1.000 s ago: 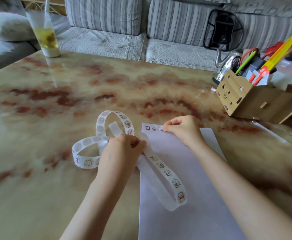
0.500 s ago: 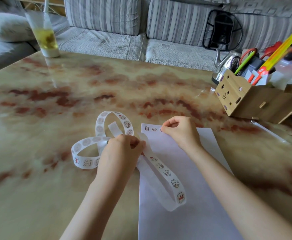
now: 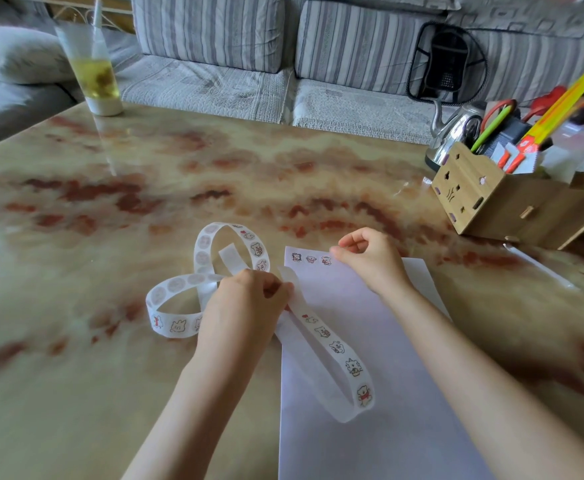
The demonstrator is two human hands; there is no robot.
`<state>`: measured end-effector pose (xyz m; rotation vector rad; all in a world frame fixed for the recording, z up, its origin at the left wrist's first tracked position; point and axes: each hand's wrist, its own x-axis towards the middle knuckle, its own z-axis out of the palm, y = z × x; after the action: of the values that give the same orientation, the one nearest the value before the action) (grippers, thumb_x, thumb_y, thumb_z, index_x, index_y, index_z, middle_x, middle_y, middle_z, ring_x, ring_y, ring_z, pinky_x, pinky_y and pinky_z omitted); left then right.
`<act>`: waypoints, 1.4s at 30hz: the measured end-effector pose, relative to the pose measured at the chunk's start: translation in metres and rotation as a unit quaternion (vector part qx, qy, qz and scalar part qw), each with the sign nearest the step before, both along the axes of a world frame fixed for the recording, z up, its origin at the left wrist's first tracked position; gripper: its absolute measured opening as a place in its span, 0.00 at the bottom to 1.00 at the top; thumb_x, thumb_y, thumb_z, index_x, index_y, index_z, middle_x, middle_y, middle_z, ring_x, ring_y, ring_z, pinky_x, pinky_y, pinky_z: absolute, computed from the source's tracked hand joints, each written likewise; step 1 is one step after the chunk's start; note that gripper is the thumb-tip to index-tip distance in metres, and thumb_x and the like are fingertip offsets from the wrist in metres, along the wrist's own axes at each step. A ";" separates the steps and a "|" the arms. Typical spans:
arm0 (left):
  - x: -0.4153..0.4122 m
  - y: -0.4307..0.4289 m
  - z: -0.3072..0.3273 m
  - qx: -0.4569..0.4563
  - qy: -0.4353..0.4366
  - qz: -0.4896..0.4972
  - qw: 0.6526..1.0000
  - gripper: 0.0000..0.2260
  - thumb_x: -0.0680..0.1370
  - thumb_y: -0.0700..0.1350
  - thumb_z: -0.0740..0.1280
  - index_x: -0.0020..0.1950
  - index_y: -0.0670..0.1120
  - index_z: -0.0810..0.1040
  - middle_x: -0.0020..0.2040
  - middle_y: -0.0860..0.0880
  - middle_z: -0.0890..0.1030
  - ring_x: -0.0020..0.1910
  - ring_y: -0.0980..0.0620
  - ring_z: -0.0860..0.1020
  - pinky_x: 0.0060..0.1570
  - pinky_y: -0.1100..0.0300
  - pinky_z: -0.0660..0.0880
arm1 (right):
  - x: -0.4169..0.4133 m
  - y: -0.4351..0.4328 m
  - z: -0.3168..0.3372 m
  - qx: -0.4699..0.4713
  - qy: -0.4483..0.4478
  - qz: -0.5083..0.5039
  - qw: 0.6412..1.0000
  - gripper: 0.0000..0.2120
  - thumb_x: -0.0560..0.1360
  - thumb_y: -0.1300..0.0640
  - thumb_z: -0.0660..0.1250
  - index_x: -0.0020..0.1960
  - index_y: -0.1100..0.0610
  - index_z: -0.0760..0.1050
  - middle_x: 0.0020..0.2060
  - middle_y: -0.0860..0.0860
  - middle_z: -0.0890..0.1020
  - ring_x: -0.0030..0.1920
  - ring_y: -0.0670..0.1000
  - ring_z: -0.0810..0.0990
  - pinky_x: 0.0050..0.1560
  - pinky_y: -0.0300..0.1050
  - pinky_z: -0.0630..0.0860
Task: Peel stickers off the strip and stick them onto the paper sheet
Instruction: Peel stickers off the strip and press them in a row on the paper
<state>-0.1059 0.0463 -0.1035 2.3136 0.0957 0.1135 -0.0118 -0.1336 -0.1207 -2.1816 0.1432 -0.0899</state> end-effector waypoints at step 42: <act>-0.002 -0.004 0.016 -0.122 -0.017 0.015 0.992 0.13 0.77 0.48 0.65 0.34 0.48 0.80 0.21 0.58 0.75 0.19 0.54 0.68 0.18 0.68 0.64 | -0.043 0.004 0.037 0.077 -0.072 0.103 0.989 0.05 0.77 0.58 0.66 0.44 0.55 0.79 0.35 0.48 0.81 0.30 0.44 0.74 0.33 0.34 0.70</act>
<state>-0.1077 0.0425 -0.0874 2.0648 0.1190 0.1481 -0.0548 -0.1295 -0.0839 -2.0161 -0.1515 -0.1148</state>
